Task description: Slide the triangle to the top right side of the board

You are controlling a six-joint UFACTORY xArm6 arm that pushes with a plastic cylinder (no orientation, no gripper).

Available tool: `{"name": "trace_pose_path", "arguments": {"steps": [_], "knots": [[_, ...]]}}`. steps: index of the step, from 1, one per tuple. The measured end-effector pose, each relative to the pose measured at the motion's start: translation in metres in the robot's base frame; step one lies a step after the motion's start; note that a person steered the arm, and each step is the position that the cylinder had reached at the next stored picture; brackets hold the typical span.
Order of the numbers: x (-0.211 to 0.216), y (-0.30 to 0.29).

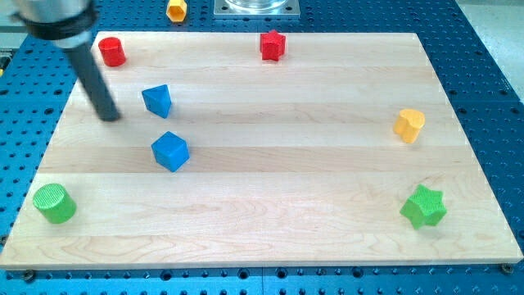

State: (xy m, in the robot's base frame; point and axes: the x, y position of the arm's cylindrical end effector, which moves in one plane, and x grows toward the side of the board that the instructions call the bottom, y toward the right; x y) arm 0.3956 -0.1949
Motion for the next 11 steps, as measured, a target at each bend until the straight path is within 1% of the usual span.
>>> {"name": "trace_pose_path", "arguments": {"steps": [1, 2, 3, 4, 5, 6, 7, 8, 9, 10, 11], "knots": [[-0.002, 0.097], [-0.025, 0.097], [-0.031, 0.031], [-0.046, -0.001], [-0.058, 0.046], [-0.058, 0.133], [-0.059, 0.087], [-0.077, 0.028], [-0.081, 0.087], [-0.071, 0.176], [-0.074, 0.169]]}}
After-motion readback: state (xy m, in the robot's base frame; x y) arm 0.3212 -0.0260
